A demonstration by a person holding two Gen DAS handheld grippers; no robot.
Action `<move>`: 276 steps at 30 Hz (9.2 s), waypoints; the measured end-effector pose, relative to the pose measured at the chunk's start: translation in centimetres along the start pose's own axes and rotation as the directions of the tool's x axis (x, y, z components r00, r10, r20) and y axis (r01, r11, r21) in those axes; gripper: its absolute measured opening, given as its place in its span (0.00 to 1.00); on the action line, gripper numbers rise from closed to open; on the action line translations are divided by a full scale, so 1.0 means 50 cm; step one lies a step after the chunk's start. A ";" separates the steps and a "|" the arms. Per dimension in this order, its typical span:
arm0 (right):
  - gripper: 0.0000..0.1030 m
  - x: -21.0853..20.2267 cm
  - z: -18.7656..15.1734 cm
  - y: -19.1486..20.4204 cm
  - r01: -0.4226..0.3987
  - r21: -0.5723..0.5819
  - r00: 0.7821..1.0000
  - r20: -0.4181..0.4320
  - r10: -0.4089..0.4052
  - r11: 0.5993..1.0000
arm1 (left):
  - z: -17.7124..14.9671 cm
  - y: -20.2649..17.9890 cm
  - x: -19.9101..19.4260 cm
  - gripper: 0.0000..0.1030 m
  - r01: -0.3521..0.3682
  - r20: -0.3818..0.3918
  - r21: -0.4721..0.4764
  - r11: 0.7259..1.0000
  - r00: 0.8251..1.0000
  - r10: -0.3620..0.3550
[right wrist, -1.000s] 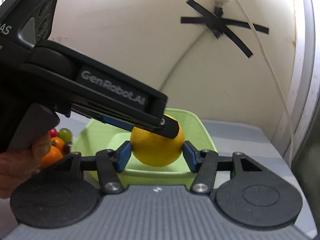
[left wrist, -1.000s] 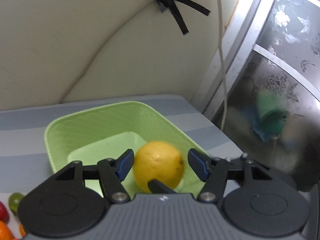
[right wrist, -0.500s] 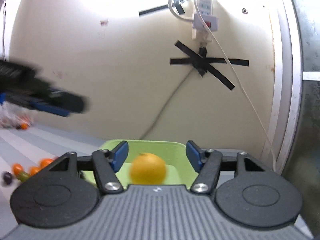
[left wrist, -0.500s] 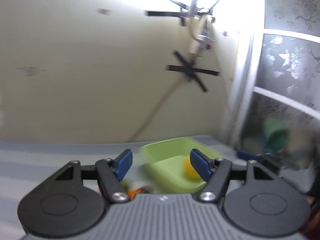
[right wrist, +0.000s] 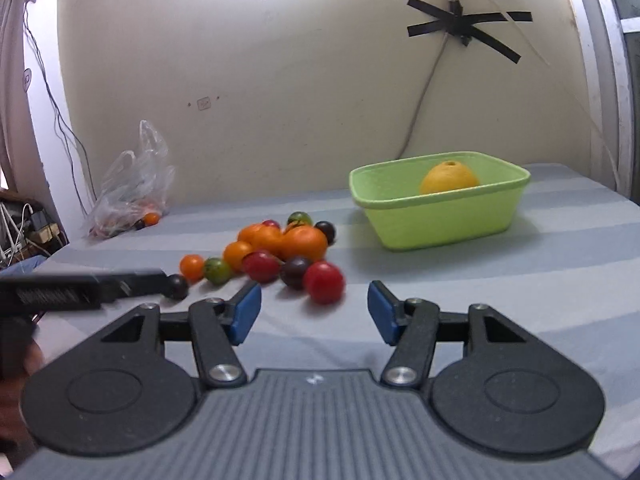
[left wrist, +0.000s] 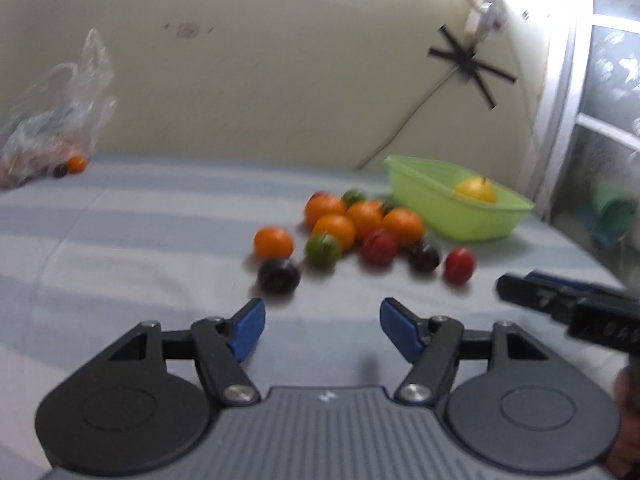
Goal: Organize fruits
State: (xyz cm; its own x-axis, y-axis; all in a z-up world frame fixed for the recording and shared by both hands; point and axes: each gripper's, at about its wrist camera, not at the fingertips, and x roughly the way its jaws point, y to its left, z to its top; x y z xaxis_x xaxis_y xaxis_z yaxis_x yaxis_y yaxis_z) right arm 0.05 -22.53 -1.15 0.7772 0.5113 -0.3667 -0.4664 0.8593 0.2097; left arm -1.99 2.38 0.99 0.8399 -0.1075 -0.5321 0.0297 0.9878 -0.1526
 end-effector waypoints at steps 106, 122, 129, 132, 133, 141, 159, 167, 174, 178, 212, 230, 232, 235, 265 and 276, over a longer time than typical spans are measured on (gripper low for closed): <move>0.30 0.088 0.154 -0.128 0.074 -0.205 0.996 0.060 -0.063 0.976 | 0.256 -0.237 0.183 0.28 0.234 0.028 0.241 0.942 0.968 -0.248; 0.32 0.133 0.130 -0.158 0.107 -0.195 0.994 0.052 -0.099 0.975 | 0.241 -0.267 0.272 0.44 0.219 -0.046 0.256 0.942 0.976 -0.214; 0.41 0.104 0.125 -0.147 0.116 -0.204 0.988 0.128 -0.091 0.972 | 0.272 -0.185 0.117 0.45 0.209 0.120 0.163 0.964 0.966 -0.229; 0.41 0.081 0.130 -0.147 0.119 -0.171 0.978 0.193 -0.085 0.978 | 0.256 -0.123 0.051 0.46 0.131 0.175 0.129 0.983 0.973 -0.153; 0.41 0.073 0.132 -0.150 0.111 -0.150 0.974 0.214 -0.078 0.982 | 0.246 -0.103 0.032 0.46 0.097 0.183 0.120 0.988 0.976 -0.118; 0.42 0.062 0.127 -0.126 0.017 -0.112 0.984 0.179 0.003 0.994 | 0.134 0.062 -0.044 0.46 -0.074 0.115 -0.065 0.995 0.990 0.082; 0.36 0.120 0.063 0.035 -0.159 -0.206 0.982 -0.134 0.133 0.966 | 0.038 0.057 0.006 0.46 0.000 -0.003 -0.008 1.000 1.000 0.000; 0.36 0.144 0.065 0.090 -0.204 -0.283 0.975 -0.141 0.170 0.937 | 0.035 0.029 0.038 0.45 -0.016 -0.049 0.090 0.996 0.999 0.020; 0.36 0.164 0.071 0.117 -0.226 -0.392 0.971 -0.159 0.176 0.892 | 0.031 0.050 0.030 0.28 -0.007 -0.067 0.082 0.997 0.998 0.012; 0.36 0.173 0.071 0.139 -0.266 -0.453 0.962 -0.183 0.203 0.851 | 0.028 0.091 -0.009 0.28 -0.004 -0.037 0.016 1.000 0.999 0.005; 0.23 0.098 0.139 -0.102 0.234 -0.300 0.972 0.103 -0.213 0.925 | 0.214 -0.228 0.196 0.28 0.290 -0.023 0.227 0.930 0.956 -0.292; 0.30 0.116 0.133 -0.161 0.287 -0.215 0.956 0.130 -0.263 0.934 | 0.210 -0.224 0.202 0.42 0.278 -0.026 0.202 0.939 0.960 -0.278; 0.30 0.104 0.132 -0.159 0.283 -0.205 0.954 0.155 -0.255 0.937 | 0.215 -0.175 0.157 0.42 0.262 0.025 0.152 0.953 0.963 -0.269; 0.30 0.084 0.132 -0.156 0.265 -0.179 0.954 0.193 -0.230 0.948 | 0.211 -0.090 0.098 0.42 0.190 0.087 0.088 0.978 0.977 -0.197; 0.30 0.136 0.084 0.071 -0.141 -0.304 0.988 -0.098 0.117 0.942 | 0.062 0.088 0.094 0.48 0.013 -0.052 -0.074 0.997 0.999 -0.017; 0.30 0.196 0.077 0.166 -0.195 -0.584 0.980 -0.148 0.132 0.788 | 0.059 0.095 0.103 0.30 0.064 -0.048 -0.086 0.994 0.997 -0.068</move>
State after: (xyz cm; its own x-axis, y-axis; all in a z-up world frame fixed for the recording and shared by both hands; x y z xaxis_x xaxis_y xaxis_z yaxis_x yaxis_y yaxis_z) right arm 5.42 -10.35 0.47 0.6376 0.6138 -0.4655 -0.7654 0.5732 -0.2926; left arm 4.06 6.84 -0.03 0.8087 -0.1797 -0.5600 0.0362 0.9656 -0.2576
